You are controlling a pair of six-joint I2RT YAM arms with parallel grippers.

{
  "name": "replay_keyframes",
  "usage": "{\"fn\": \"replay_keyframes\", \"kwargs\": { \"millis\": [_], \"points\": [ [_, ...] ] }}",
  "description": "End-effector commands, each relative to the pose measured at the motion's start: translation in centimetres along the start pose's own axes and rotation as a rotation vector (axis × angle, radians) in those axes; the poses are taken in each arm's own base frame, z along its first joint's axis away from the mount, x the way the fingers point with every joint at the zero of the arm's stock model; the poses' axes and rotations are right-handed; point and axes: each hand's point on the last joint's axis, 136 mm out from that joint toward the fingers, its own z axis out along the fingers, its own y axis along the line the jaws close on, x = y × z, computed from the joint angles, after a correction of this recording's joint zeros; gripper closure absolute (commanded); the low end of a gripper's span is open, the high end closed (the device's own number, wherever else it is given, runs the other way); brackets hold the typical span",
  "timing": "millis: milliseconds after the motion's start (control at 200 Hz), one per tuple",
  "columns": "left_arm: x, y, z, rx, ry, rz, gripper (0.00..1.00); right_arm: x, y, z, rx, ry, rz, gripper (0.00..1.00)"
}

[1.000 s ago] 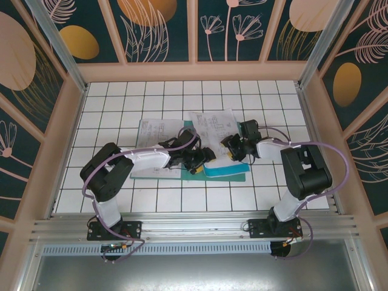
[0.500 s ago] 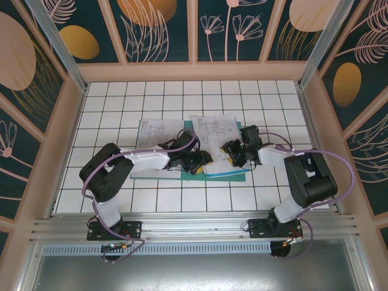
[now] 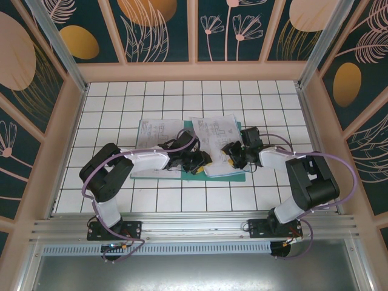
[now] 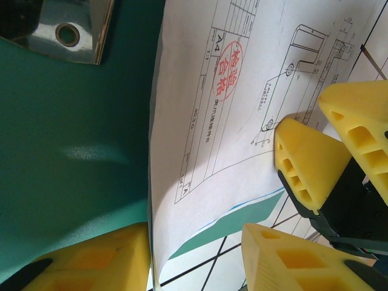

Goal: Put the files into the folder

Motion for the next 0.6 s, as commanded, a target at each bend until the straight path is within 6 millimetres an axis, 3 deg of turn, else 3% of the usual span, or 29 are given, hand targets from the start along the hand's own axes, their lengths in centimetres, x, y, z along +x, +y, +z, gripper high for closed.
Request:
{"fn": "replay_keyframes", "kwargs": {
  "millis": [0, 350, 595],
  "points": [
    [-0.1, 0.3, -0.5, -0.008, -0.011, 0.001, 0.57, 0.3, -2.9, -0.2, 0.096, -0.011, 0.008, 0.48],
    [0.0, 0.8, -0.3, -0.024, -0.006, 0.0, 0.68, 0.0, -3.1, -0.2, 0.111, -0.024, -0.001, 0.48],
    [0.0, 1.3, -0.3, -0.045, -0.006, 0.009, 0.75, -0.7, -1.8, -0.5, 0.099, -0.046, -0.056, 0.47]
  ]
}}
